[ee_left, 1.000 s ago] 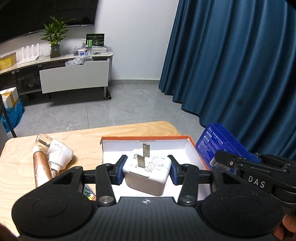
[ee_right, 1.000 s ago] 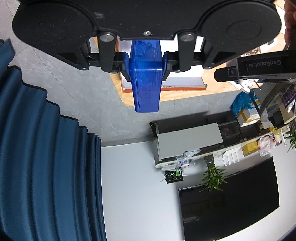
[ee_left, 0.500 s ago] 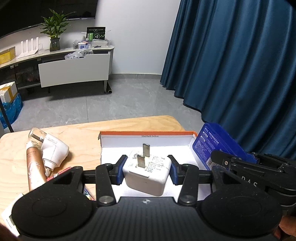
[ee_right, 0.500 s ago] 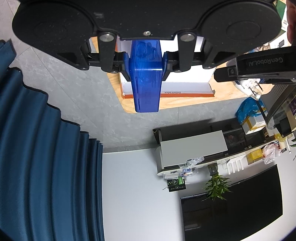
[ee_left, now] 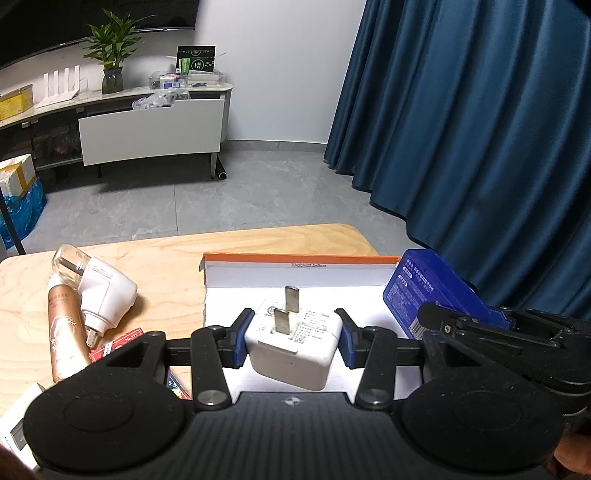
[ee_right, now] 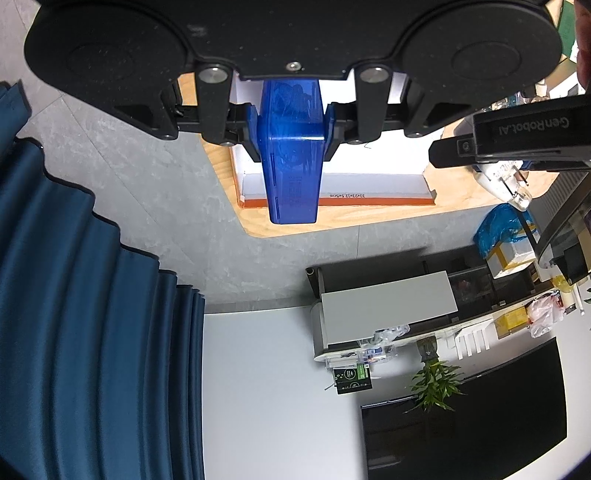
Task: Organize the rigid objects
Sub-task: 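Lift and carry the charger and blue case over the orange-rimmed white tray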
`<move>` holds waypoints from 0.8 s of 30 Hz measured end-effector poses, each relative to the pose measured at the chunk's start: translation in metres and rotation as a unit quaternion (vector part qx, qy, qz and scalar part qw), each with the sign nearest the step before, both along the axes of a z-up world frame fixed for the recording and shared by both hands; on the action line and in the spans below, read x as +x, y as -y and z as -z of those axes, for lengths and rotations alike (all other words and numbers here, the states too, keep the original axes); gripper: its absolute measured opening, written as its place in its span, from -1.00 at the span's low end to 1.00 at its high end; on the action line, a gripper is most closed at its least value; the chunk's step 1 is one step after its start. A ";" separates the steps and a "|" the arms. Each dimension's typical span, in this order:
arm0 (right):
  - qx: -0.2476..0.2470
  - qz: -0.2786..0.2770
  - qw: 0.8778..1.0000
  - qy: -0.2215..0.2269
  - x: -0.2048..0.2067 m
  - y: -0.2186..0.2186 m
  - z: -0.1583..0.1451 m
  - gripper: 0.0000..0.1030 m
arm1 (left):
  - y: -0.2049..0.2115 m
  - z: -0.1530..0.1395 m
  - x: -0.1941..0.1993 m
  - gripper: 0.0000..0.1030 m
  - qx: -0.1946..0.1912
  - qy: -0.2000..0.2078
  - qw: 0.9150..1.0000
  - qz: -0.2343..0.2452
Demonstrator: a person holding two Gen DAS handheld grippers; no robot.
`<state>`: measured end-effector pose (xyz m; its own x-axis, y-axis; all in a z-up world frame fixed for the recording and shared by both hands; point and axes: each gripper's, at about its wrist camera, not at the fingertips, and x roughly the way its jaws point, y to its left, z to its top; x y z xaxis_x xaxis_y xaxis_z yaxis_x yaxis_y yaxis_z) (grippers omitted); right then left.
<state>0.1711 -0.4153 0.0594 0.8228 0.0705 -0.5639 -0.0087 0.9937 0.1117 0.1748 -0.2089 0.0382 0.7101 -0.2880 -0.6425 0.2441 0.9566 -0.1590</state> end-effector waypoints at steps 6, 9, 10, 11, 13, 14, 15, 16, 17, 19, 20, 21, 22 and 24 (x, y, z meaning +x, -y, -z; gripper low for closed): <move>0.000 -0.002 1.000 -0.007 0.005 -0.001 0.006 -0.23 | 0.001 0.003 0.004 -0.10 -0.002 -0.002 1.000 -0.004; -0.002 -0.003 1.000 -0.011 0.010 -0.003 0.007 -0.23 | 0.000 0.005 0.006 -0.10 -0.003 -0.004 1.000 -0.007; -0.002 -0.004 1.000 -0.012 0.011 -0.003 0.008 -0.23 | -0.001 0.006 0.007 -0.10 -0.003 -0.005 1.000 -0.008; -0.002 -0.003 1.000 -0.013 0.012 -0.003 0.009 -0.23 | -0.001 0.006 0.008 -0.10 -0.003 -0.005 1.000 -0.009; -0.004 -0.004 1.000 -0.014 0.014 -0.003 0.010 -0.23 | -0.002 0.007 0.011 -0.10 -0.004 -0.007 1.000 -0.010; -0.004 -0.005 1.000 -0.014 0.015 -0.004 0.011 -0.23 | -0.002 0.008 0.012 -0.10 -0.004 -0.007 1.000 -0.011; -0.005 -0.005 1.000 -0.015 0.016 -0.004 0.012 -0.23 | -0.002 0.009 0.013 -0.10 -0.003 -0.008 1.000 -0.011; -0.007 -0.006 1.000 -0.015 0.017 -0.005 0.012 -0.23 | -0.002 0.010 0.014 -0.10 -0.002 -0.008 1.000 -0.011; -0.008 -0.005 1.000 -0.015 0.018 -0.006 0.013 -0.23 | -0.002 0.010 0.016 -0.10 -0.001 -0.008 1.000 -0.011; -0.009 -0.005 1.000 -0.016 0.019 -0.007 0.015 -0.23 | -0.001 0.012 0.017 -0.10 0.000 -0.008 1.000 -0.012; -0.010 -0.004 1.000 -0.017 0.020 -0.008 0.016 -0.23 | -0.001 0.012 0.018 -0.10 0.000 -0.007 1.000 -0.012; -0.010 -0.003 1.000 -0.017 0.020 -0.009 0.017 -0.23 | -0.001 0.013 0.019 -0.10 0.001 -0.008 1.000 -0.012; -0.010 -0.002 1.000 -0.018 0.021 -0.008 0.018 -0.23 | -0.002 0.014 0.020 -0.10 0.001 -0.009 1.000 -0.013; -0.012 -0.001 1.000 -0.019 0.024 -0.009 0.019 -0.23 | -0.002 0.016 0.023 -0.10 0.002 -0.010 1.000 -0.014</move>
<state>0.1953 -0.4067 0.0405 0.8001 0.0587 -0.5969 -0.0069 0.9960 0.0887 0.1974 -0.2071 0.0221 0.7050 -0.2659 -0.6575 0.2137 0.9636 -0.1605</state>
